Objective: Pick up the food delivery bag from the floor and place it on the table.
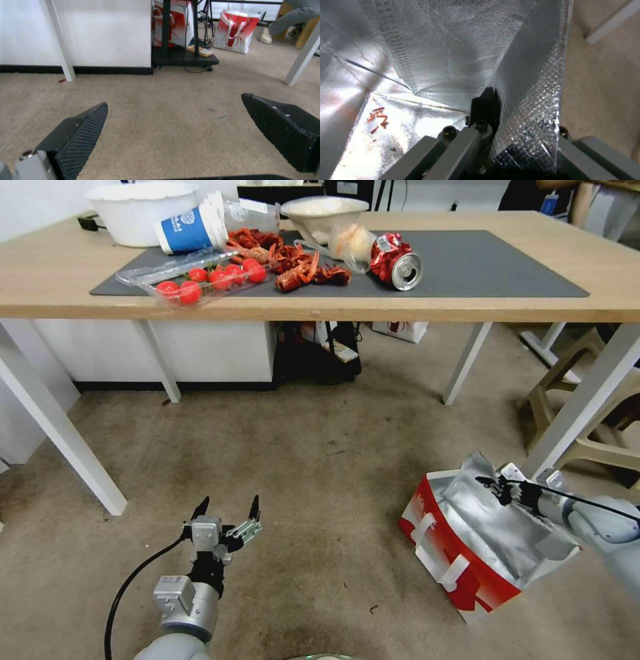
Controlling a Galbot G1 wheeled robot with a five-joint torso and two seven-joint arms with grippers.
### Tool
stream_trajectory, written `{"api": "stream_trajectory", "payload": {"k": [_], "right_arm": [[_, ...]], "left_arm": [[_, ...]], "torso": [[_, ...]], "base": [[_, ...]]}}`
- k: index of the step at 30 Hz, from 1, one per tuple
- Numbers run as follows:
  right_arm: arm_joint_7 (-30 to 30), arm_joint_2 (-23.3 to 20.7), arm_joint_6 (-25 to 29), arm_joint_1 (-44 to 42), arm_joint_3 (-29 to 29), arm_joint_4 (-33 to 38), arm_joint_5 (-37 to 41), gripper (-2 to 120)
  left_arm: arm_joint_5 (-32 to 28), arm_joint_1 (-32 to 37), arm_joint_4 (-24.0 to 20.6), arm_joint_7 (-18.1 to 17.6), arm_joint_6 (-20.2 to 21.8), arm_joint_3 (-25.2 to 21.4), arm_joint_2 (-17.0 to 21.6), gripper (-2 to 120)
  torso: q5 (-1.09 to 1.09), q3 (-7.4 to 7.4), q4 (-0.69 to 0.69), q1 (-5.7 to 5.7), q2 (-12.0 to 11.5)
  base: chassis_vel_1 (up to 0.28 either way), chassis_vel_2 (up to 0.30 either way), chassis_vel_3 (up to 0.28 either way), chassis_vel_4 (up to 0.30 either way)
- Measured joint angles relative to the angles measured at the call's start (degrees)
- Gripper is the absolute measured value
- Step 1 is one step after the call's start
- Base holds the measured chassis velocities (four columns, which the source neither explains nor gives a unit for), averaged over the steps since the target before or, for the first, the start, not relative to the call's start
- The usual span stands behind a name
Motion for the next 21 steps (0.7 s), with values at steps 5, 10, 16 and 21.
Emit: {"api": "stream_trajectory", "payload": {"k": [5,10,16,21], "right_arm": [[-4.2,0.1,4.1,-0.3,1.2,0.1,3.8,0],[-11.3,-1.2,9.6,-2.4,3.6,2.9,10.5,0],[-17.4,-2.1,13.6,-5.3,6.6,7.2,14.9,0],[-27.1,-2.9,15.1,-9.8,10.8,13.3,20.9,0]], "left_arm": [[-0.2,0.0,-0.2,-0.2,0.0,-0.3,0.2,100],[-0.4,0.1,-0.6,-0.4,-0.1,-0.5,0.2,100],[-0.7,0.0,-0.9,-1.2,-0.1,-0.5,0.3,100],[-1.3,-0.1,-1.1,-1.5,0.0,-0.5,0.6,100]], "torso": [[0.0,0.0,0.0,0.0,0.0],[0.0,0.0,0.0,0.0,0.0],[0.0,-0.01,0.01,0.0,0.0],[0.0,-0.01,0.0,0.0,0.0]], "base": [[0.0,0.0,0.0,0.0],[0.0,0.0,0.0,0.0],[0.0,0.0,0.0,0.0],[0.0,0.0,0.0,0.0]]}}
